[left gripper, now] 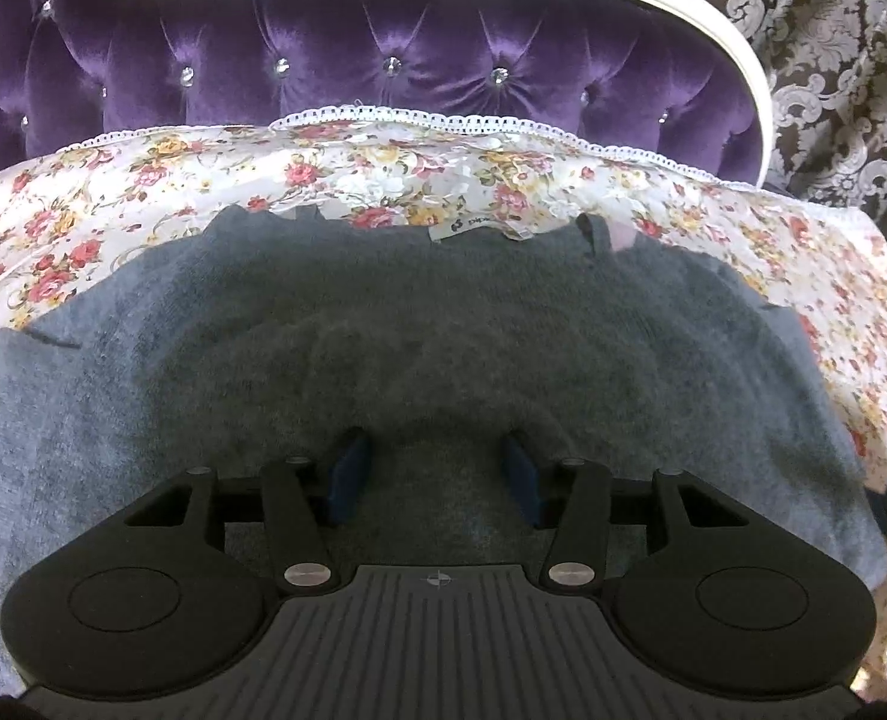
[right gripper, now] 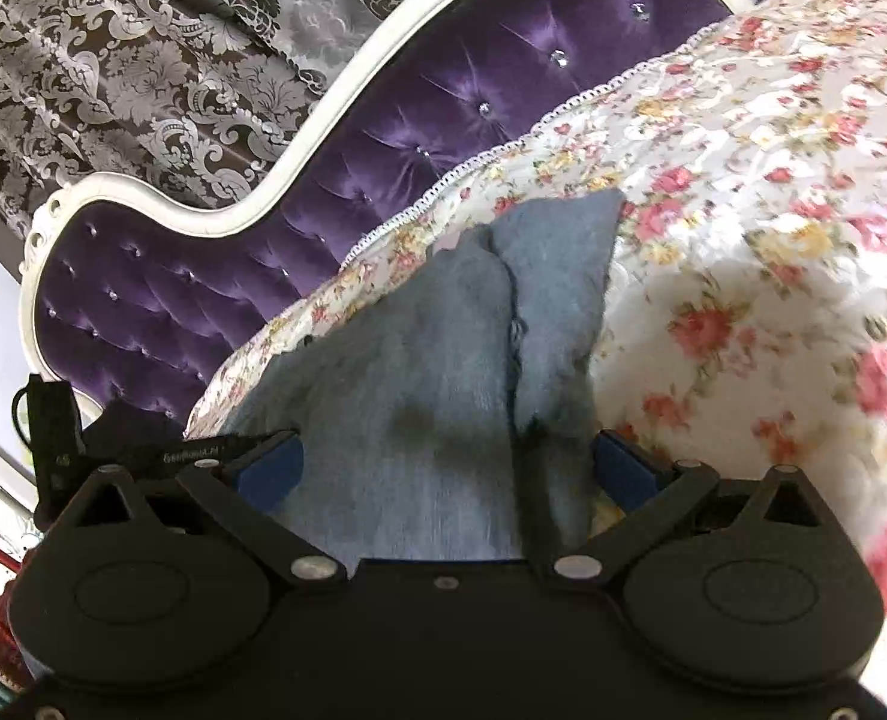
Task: Fold small clothes
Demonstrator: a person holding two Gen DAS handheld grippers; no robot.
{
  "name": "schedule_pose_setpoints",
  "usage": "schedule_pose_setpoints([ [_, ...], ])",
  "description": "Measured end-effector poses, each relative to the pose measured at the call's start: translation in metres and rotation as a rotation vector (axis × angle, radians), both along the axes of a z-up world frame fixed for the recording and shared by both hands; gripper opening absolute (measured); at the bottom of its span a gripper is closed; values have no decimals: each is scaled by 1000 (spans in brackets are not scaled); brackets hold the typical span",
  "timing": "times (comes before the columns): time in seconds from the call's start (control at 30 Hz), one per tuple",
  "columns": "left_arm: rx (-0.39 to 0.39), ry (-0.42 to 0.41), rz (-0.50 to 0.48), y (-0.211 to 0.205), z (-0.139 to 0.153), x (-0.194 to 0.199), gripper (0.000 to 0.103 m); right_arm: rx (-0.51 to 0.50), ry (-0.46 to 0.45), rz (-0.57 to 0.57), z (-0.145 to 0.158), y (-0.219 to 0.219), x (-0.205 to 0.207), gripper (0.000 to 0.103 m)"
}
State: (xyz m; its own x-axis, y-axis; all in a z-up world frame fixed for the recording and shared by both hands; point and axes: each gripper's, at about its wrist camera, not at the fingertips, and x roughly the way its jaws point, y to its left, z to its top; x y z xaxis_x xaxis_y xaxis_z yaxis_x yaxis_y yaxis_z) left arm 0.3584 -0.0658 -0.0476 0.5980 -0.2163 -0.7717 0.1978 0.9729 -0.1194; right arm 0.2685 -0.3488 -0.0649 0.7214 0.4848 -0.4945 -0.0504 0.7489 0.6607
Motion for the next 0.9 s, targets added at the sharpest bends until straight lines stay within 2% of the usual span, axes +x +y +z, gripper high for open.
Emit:
schedule_pose_setpoints([
  [0.27,-3,-4,1,1,0,0,48,57,-2,39,-1,0,28,103],
  [0.47,9,-8,-11,-1,1,-1,48,104,32,59,0,3,49,103],
  [0.67,-57,5,23,6,11,12,48,91,39,88,2,5,49,103],
  [0.8,-46,-9,69,2,7,23,48,99,41,101,2,3,46,102],
  [0.9,-9,-20,63,-5,2,25,49,100,44,103,3,3,46,101],
])
